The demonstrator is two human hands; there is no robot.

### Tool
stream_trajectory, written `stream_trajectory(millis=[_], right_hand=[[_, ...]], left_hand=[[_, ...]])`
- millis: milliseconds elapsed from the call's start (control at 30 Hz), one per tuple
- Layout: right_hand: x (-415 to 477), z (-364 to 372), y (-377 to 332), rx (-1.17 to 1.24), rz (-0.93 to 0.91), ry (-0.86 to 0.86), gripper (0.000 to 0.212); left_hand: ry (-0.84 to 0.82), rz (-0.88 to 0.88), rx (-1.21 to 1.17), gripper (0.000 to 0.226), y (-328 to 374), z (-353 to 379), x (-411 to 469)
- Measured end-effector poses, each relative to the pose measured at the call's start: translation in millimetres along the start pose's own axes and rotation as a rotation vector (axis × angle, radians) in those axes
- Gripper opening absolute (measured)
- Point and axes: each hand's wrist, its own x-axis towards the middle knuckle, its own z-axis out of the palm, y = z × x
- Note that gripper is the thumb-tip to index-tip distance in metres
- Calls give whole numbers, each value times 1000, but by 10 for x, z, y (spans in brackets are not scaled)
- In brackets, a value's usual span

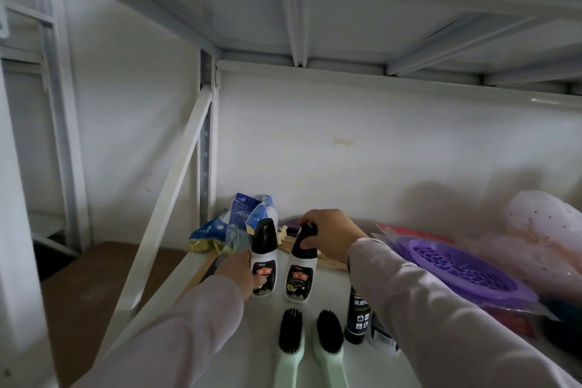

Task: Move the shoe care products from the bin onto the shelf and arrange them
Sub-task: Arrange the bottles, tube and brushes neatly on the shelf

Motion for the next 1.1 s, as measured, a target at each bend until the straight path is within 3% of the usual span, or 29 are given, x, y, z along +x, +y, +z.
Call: stream_trajectory(millis=[233, 333, 433, 500, 567, 700, 833, 900, 967, 1100], right_hand=[[-35, 50, 56, 17, -34, -22, 50], [-90, 0, 75, 48, -66, -40, 63], [-204, -212, 156, 54, -93, 18, 68], [-344, -363, 264, 76, -91, 57, 64], [-497, -462, 399, 99, -81, 62, 57], [-743, -502, 688, 78, -20, 56, 44], [-930, -493, 856, 92, 61, -30, 57], [-971, -466, 919, 44, 69, -105, 59], [-972, -418, 985, -15, 59, -135, 47], [-915, -355, 1094, 21, 86, -75, 37]], left_hand=[[-29, -29, -47, 41, -65, -24, -8], [4, -15, -252, 55, -80, -11, -71], [293, 29, -426, 70, -94, 32, -159], [517, 178, -398, 63, -62, 80, -258], [564, 376, -395, 52, 43, 129, -364], [314, 580, -438, 42, 413, 257, -534], [-41, 483, -415, 57, 802, 403, -674], [-82, 443, -336, 56, 943, 469, -707], [-62, 426, -275, 48, 1025, 540, -703], [-25, 375, -235, 34, 1036, 633, -662]])
